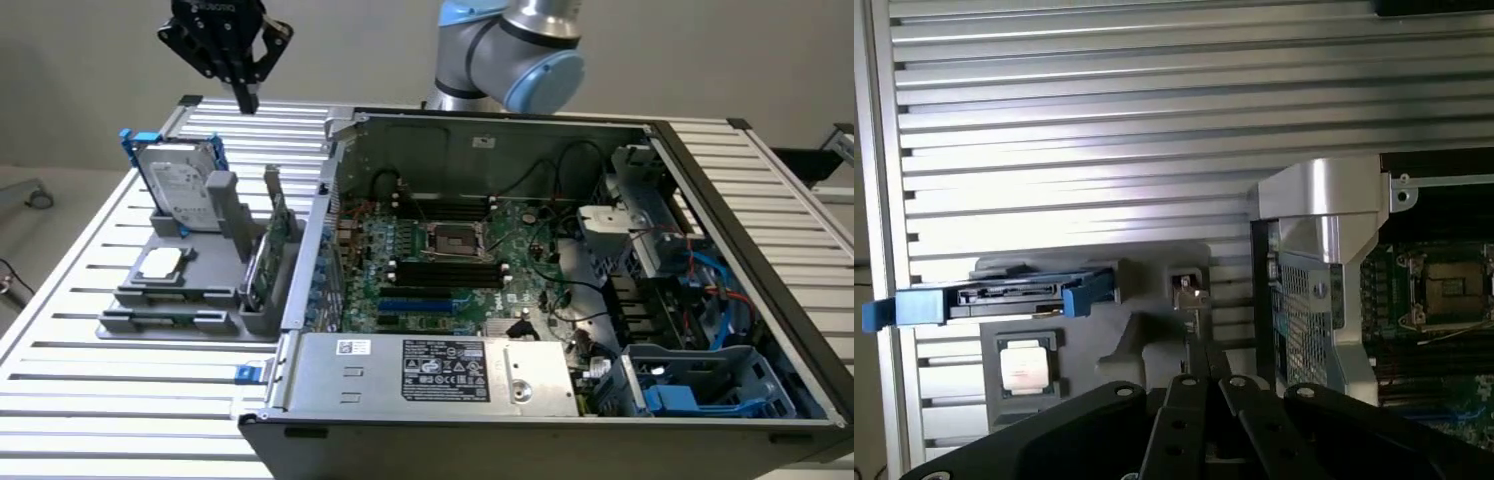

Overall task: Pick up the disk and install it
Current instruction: 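Reach for the disk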

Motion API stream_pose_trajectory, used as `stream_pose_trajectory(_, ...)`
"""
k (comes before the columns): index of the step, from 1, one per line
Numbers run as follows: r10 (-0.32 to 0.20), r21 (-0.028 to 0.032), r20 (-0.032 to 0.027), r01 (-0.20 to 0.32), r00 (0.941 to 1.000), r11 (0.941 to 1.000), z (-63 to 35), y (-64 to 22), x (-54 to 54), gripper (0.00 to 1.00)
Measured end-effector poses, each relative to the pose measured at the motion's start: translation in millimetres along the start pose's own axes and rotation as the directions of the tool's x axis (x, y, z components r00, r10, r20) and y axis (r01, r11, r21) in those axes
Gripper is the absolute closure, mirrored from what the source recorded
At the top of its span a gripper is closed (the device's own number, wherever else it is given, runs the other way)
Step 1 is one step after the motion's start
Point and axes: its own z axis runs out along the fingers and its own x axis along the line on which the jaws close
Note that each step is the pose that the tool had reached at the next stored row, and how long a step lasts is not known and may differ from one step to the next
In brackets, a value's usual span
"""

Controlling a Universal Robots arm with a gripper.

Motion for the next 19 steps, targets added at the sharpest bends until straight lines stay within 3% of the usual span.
stream_pose_trajectory(19,0.000,-0.0008,-0.0001,0.000,1.0000,1.0000,6.5,25.1,84.4,0.89)
